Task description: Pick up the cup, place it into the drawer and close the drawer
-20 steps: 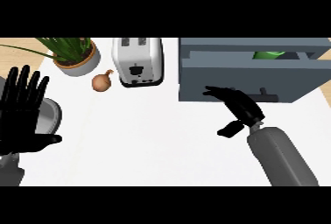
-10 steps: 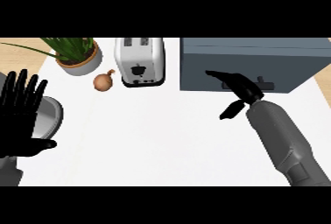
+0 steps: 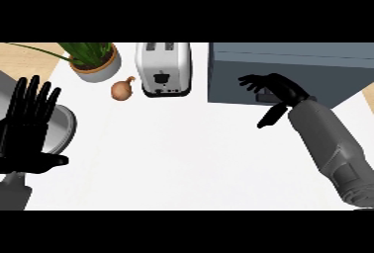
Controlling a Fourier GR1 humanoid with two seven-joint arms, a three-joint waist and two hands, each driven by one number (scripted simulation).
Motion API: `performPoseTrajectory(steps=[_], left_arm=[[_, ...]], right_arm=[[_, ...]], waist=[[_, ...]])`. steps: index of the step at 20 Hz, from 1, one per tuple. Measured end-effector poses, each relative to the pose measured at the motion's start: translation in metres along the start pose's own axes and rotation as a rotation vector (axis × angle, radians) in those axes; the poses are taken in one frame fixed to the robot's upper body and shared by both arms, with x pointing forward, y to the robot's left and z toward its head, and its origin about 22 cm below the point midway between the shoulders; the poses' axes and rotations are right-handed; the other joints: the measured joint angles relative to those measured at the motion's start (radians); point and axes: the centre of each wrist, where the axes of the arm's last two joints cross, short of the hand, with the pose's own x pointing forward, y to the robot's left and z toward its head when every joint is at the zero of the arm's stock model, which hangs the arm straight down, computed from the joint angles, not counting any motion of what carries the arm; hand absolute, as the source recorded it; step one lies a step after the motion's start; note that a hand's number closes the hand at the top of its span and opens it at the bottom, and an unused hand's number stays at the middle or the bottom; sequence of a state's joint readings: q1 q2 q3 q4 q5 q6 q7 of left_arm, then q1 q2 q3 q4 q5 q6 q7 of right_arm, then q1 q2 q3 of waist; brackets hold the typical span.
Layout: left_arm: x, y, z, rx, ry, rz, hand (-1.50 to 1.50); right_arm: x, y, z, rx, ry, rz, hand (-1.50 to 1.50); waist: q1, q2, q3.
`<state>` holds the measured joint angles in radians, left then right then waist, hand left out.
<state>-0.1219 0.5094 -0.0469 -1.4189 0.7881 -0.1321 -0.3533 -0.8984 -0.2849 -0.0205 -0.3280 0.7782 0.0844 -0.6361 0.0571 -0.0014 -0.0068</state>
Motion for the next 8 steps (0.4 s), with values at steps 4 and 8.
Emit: performPoseTrajectory(steps=[4, 8], left_arm=[[-0.0015, 0.0014, -0.0009, -0.013, 0.002, -0.01, -1.5], [-0.002, -0.0026, -0.0059, -0.017, -0.005, -0.014, -1.5]], right_arm=[[-0.0035, -0.0043, 0.0014, 0.028, -0.006, -0.017, -1.5], [-0.0064, -0.0075, 0.0033, 0.051, -0.016, -0.028, -1.5]], waist=[[0.006, 0.0, -0.002], [0.01, 0.0, -0.002]])
